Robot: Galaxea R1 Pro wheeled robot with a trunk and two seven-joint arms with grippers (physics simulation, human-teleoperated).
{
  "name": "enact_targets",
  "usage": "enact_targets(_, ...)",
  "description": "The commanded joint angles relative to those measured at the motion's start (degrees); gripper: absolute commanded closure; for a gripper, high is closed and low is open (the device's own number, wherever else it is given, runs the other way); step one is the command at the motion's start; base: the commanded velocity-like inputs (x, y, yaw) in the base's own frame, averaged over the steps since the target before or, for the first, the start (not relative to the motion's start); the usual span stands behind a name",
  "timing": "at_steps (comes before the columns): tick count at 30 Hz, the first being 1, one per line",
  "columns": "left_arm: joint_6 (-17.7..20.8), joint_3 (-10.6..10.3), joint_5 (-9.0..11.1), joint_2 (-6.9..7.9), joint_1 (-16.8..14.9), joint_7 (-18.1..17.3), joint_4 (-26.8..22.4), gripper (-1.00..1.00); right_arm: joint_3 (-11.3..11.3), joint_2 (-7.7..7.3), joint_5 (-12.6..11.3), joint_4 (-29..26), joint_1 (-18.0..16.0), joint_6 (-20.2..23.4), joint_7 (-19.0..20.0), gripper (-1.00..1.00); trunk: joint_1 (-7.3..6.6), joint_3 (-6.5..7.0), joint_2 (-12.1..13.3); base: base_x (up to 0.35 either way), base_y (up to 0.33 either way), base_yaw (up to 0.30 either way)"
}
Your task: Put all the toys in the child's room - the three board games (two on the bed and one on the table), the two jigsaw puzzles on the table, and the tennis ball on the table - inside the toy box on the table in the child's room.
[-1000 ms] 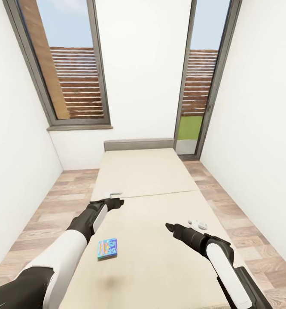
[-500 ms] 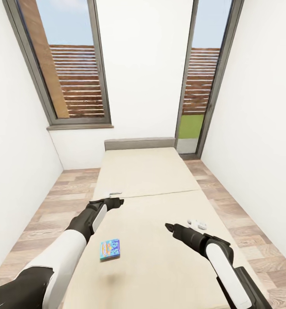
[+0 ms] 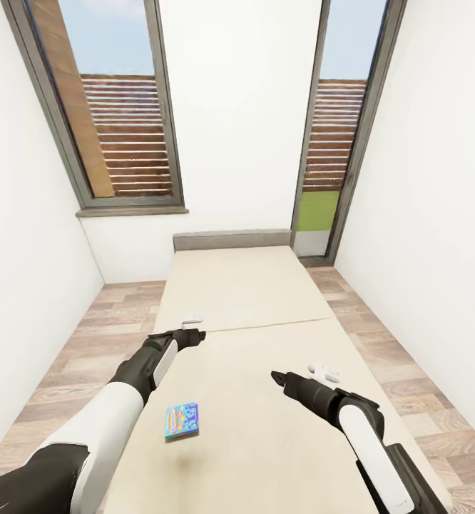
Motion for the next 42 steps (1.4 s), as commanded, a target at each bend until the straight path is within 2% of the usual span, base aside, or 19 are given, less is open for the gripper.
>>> enact_targets(1,0.29,-0.08,0.57,0.01,-0.04,0.15,-0.09,-1.0,0.1,-0.04,-0.55,-0.07,-0.07,0.02,-0.59,-1.0,0.04,-0.12,-0.13,0.068,0.0,0.0)
enact_targets(20,0.27,-0.08,0.64,0.01,-0.04,0.11,-0.09,-1.0,0.19,0.08,-0.55,-0.07,-0.07,0.03,-0.59,-1.0,0.04,-0.17,-0.13,0.02,0.003,0.007)
enact_targets(42,0.22,-0.21,0.64,-0.04,-0.04,0.11,-0.09,-1.0,0.27,0.1,-0.43,-0.07,-0.07,0.03,-0.59,-1.0,0.04,-0.81,-0.13,0.023,0.014,0.079)
